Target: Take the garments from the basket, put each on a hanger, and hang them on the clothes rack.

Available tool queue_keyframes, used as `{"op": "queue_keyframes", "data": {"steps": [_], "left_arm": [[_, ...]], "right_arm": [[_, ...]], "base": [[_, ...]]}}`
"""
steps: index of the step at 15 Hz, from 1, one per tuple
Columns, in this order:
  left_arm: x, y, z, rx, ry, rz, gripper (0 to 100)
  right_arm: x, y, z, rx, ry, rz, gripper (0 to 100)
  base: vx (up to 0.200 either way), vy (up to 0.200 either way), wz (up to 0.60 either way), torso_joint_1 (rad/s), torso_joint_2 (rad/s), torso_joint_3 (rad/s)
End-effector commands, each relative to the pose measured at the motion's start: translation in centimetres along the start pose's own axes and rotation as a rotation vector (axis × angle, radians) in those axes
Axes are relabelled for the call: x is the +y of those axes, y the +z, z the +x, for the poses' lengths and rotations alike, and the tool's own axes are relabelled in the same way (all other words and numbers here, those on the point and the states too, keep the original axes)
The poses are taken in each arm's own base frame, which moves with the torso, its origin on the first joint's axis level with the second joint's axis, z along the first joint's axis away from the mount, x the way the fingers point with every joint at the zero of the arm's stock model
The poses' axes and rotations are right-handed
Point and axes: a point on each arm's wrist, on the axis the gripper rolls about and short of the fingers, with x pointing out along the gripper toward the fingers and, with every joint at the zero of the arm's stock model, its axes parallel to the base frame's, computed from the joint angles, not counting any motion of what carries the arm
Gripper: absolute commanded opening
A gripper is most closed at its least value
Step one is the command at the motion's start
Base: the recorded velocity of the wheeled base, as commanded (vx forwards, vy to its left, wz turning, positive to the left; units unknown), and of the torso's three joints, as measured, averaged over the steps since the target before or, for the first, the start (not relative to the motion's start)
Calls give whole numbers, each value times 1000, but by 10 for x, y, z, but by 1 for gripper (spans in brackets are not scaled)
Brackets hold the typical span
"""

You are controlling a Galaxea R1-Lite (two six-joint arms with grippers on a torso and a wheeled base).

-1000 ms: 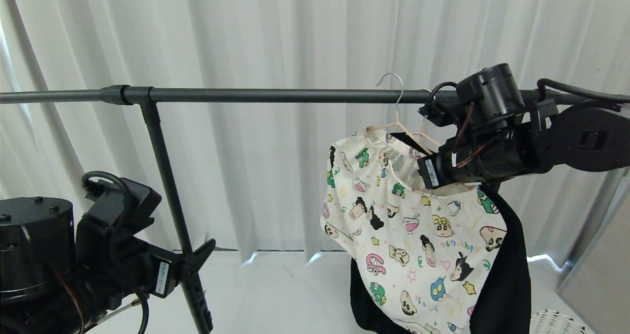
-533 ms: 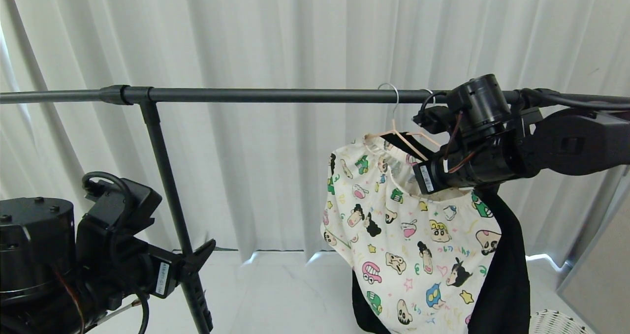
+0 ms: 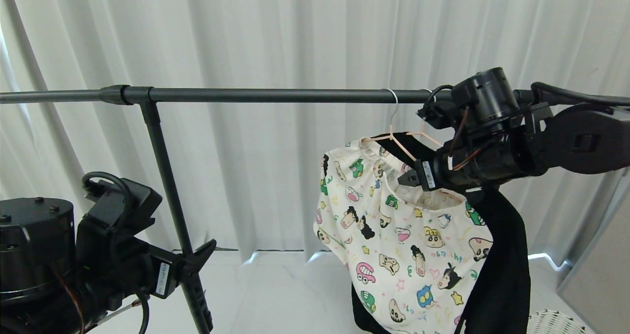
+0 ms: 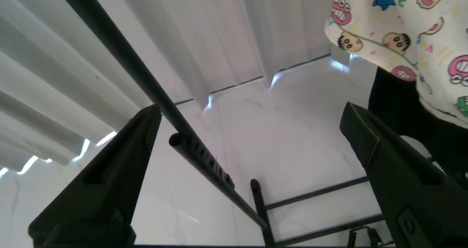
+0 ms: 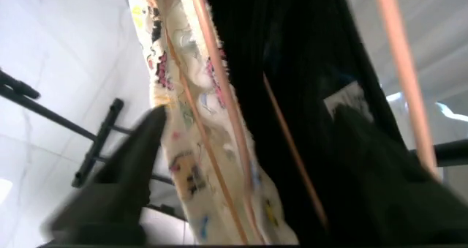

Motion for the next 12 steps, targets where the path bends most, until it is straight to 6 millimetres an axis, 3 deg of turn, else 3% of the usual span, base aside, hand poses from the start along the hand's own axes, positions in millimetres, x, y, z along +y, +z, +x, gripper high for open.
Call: {"op": "queue_keyframes", "data": {"steps": [1,4,6,9,12], "left_arm": [[1,2,0,-8,4,-1,100],[3,2,0,-6,20,-7,100],[8,1,1,-1,46,-19,100],[12,0,1,6,64,-28,100],[12,0,1,6,64,-28,100]], "right_arm": [[-7,9,-37,-76,3,18,100],[-19,11,-76,-119,-29,34,100],[-40,14,-96,-162,-108,17,100],[-80,10,-109,-137,-286,-119,100],[-93,8,-119,-129,-348,-183,100]], "base": [[0,0,0,0,0,0],[0,0,0,0,0,0],[0,0,0,0,0,0],[0,0,0,0,0,0],[0,0,0,0,0,0]]}}
